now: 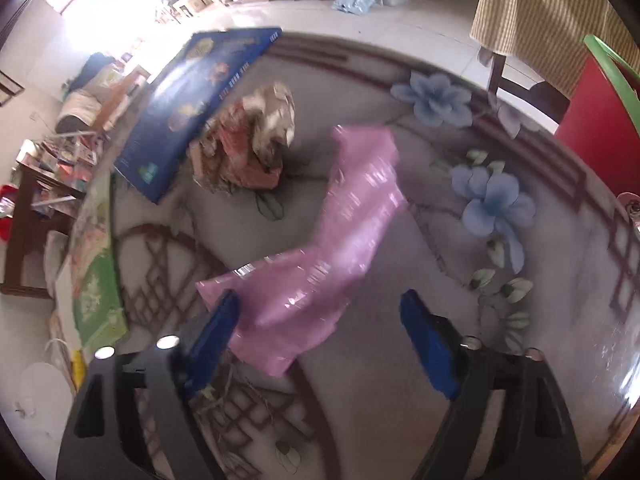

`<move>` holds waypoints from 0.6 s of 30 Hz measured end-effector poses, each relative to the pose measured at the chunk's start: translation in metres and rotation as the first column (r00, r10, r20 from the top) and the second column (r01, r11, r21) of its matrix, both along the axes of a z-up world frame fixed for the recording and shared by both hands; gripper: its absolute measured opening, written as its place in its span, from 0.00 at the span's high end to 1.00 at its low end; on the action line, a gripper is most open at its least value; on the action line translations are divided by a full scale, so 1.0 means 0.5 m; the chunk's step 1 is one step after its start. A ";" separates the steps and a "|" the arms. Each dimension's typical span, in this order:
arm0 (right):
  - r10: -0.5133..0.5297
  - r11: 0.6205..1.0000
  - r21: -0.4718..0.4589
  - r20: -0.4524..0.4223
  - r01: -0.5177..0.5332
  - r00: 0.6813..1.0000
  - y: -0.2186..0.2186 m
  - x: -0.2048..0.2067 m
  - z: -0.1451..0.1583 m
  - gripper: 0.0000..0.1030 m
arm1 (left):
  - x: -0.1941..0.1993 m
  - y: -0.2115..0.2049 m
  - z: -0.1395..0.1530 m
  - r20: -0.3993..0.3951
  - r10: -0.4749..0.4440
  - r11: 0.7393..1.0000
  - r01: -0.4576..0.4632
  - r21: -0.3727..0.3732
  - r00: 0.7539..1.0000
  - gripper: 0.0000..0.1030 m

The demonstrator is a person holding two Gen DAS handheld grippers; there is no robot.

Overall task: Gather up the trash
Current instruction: 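Grasp pink Pocky wrapper with left tool while right tool grasps crumpled paper ball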

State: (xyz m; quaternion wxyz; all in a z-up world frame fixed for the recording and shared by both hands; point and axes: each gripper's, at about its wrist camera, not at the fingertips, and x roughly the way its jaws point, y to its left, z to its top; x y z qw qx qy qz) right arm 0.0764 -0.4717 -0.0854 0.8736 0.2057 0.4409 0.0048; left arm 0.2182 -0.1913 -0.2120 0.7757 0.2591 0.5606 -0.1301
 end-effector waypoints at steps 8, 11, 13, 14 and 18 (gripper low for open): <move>0.127 0.991 -0.035 -0.011 -0.128 0.992 0.189 0.057 0.000 0.24 | -0.052 0.150 0.054 0.007 0.197 0.947 -0.189 -0.258 0.980 0.83; 0.191 0.981 -0.014 -0.022 -0.191 0.981 0.268 0.105 -0.011 0.24 | -0.118 0.237 0.085 0.002 0.308 0.887 -0.286 -0.361 0.951 0.83; 0.222 0.975 -0.006 -0.027 -0.222 0.975 0.310 0.134 -0.019 0.24 | -0.152 0.279 0.090 -0.009 0.362 0.852 -0.335 -0.402 0.932 0.83; 0.235 0.972 -0.007 -0.028 -0.236 0.972 0.332 0.149 -0.023 0.24 | -0.177 0.310 0.092 -0.025 0.407 0.823 -0.378 -0.423 0.913 0.83; 0.288 0.954 -0.077 -0.038 -0.290 0.957 0.421 0.225 -0.052 0.24 | -0.246 0.385 0.083 -0.040 0.521 0.753 -0.481 -0.449 0.853 0.83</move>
